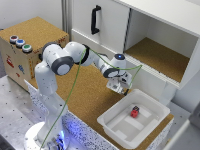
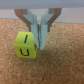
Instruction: Slide left yellow red block
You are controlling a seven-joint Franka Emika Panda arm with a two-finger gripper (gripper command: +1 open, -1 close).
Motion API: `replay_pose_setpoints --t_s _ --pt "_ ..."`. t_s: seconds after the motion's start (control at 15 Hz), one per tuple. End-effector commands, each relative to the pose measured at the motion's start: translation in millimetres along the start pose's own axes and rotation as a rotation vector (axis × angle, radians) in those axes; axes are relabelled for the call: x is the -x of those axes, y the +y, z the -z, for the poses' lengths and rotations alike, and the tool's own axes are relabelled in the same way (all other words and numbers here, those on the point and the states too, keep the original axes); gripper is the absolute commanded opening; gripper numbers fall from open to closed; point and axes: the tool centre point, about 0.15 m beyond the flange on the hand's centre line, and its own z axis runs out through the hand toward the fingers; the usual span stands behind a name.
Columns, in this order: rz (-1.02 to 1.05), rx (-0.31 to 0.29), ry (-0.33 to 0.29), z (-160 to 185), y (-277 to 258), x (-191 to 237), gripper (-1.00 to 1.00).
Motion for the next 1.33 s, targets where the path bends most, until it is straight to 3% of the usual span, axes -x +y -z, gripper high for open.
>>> replay_pose_setpoints --t_s 0.0,0.27,0.47,0.67,1.27 --pt "0.023 -0.039 -0.013 -11.2 -8.8 -11.3 -1.0" --pt "0.047 -0.066 -0.043 -10.4 -5.6 -7.7 -1.0" --pt "0.077 -0.122 -0.064 -6.3 -3.1 -0.2 -1.0" --pt "0.143 -0.129 -0.063 -12.2 -16.5 1.8 -1.0" --pt "0.066 -0.05 -0.055 -26.9 -61.6 -20.9 -1.0"
